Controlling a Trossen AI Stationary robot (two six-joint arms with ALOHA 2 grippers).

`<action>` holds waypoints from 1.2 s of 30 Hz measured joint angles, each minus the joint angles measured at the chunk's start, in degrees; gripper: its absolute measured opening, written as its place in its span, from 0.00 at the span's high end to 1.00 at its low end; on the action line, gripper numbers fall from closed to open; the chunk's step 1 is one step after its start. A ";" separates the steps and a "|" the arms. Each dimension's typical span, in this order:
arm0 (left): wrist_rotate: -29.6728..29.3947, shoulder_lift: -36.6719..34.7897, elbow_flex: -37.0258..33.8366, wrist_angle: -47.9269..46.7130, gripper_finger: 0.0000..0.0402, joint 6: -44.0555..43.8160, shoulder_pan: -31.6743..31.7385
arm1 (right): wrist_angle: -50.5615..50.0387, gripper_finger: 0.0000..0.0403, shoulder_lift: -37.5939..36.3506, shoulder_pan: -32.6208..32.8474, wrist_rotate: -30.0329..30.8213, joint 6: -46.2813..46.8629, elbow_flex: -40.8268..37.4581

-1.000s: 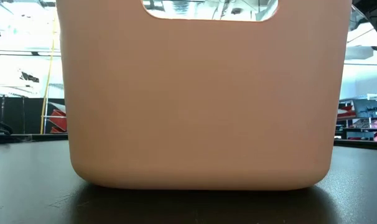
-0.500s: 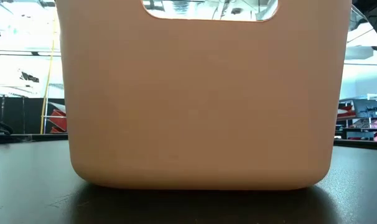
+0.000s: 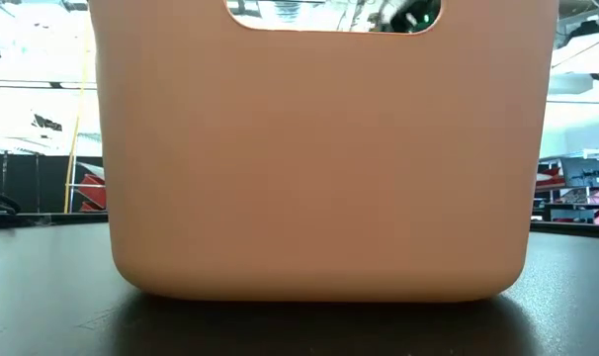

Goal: Sort soda cans
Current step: Put the bottom left red soda can into the yellow bin

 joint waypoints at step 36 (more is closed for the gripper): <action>-0.44 0.00 0.00 1.76 0.19 1.27 3.13 | 26.48 0.03 16.57 14.38 -2.56 -10.62 0.63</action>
